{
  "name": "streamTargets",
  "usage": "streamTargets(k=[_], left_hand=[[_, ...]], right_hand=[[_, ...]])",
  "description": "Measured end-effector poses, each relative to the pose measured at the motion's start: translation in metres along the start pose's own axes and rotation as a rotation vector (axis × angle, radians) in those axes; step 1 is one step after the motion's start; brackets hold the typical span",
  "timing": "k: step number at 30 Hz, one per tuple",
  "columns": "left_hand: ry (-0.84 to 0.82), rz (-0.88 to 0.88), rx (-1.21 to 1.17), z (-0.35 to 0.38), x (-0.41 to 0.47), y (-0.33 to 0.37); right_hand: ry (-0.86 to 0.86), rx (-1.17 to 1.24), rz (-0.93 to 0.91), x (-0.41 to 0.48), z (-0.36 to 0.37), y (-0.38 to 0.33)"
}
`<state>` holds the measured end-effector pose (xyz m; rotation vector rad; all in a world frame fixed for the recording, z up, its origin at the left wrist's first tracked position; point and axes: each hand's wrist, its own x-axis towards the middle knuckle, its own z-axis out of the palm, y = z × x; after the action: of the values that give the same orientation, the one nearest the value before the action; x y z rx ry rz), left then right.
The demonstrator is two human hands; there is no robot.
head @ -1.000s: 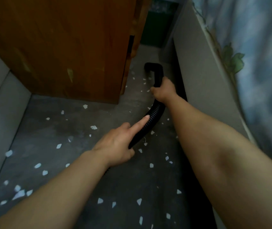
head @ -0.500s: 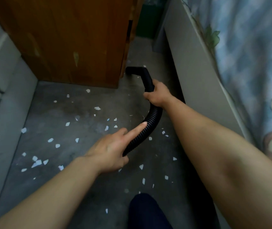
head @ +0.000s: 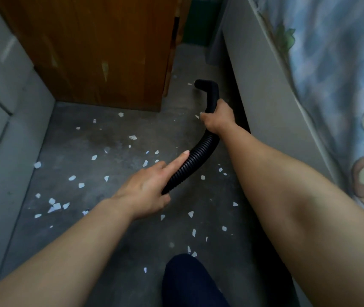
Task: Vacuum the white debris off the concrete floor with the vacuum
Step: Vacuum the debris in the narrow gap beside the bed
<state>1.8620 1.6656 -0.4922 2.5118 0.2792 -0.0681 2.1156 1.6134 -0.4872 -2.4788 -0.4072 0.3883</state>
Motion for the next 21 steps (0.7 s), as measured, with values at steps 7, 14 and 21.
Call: streamTargets(k=[7,14,21], left_hand=[[0.004,-0.064,-0.041,0.005,0.017,-0.009],[-0.02,-0.02,-0.01,0.0,0.012,-0.017],[-0.033,0.006,0.09,0.007,-0.01,-0.016]], right_hand=[[-0.019,-0.029,0.016,0.017,0.011,-0.013],[-0.018,-0.075,0.039,0.008,0.012,-0.013],[0.108,-0.148,0.2,-0.035,0.006,0.009]])
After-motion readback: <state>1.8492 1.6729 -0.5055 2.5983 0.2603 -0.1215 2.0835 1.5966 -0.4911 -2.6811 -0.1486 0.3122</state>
